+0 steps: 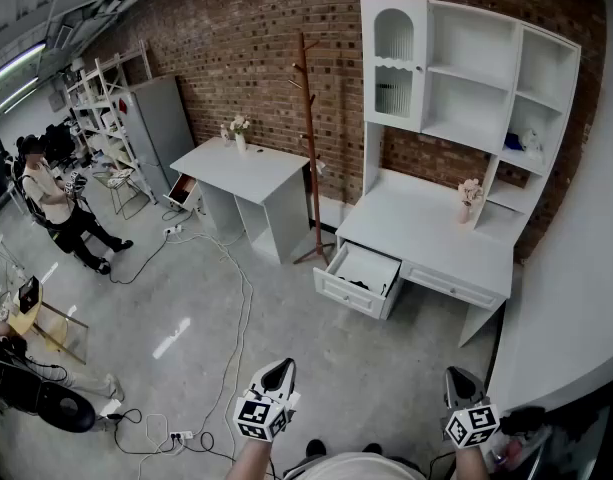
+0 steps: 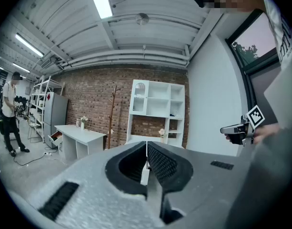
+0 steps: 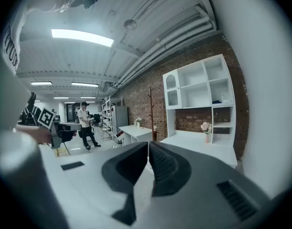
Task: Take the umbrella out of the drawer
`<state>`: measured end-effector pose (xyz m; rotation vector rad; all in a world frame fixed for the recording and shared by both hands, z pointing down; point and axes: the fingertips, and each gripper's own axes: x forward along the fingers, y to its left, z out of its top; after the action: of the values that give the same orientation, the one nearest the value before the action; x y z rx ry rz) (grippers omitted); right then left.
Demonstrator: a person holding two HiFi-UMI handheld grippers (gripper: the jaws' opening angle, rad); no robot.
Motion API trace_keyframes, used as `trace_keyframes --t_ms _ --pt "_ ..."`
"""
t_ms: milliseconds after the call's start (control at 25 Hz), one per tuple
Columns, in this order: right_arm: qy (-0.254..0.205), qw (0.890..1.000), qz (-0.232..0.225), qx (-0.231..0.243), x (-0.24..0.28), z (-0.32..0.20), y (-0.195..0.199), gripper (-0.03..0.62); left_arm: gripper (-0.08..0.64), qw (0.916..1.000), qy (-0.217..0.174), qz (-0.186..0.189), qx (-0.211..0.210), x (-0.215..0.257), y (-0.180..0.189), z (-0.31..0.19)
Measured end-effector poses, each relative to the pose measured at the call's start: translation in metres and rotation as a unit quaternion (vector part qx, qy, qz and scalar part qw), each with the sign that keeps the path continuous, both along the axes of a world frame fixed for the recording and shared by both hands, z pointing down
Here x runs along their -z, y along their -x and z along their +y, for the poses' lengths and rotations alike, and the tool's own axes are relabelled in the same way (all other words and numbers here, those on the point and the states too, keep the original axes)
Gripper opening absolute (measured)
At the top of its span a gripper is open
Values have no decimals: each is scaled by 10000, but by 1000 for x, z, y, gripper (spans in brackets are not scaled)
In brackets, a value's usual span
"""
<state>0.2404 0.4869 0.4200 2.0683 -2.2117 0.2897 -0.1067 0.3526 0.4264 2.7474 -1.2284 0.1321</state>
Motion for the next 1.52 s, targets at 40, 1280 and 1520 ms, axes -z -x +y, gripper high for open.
trace_keyframes --t_ms 40,1280,1520 --pt "-2 10000 -7 4 -1 -1 0 31 29 10000 11 14 -1 -1 0 -1" --pt "128 9995 -15 -291 -6 -3 35 32 29 9994 180 124 -265 -11 27 -22" --pt "139 9990 -32 -416 -9 -4 59 32 29 9989 198 97 -410 -16 46 -27"
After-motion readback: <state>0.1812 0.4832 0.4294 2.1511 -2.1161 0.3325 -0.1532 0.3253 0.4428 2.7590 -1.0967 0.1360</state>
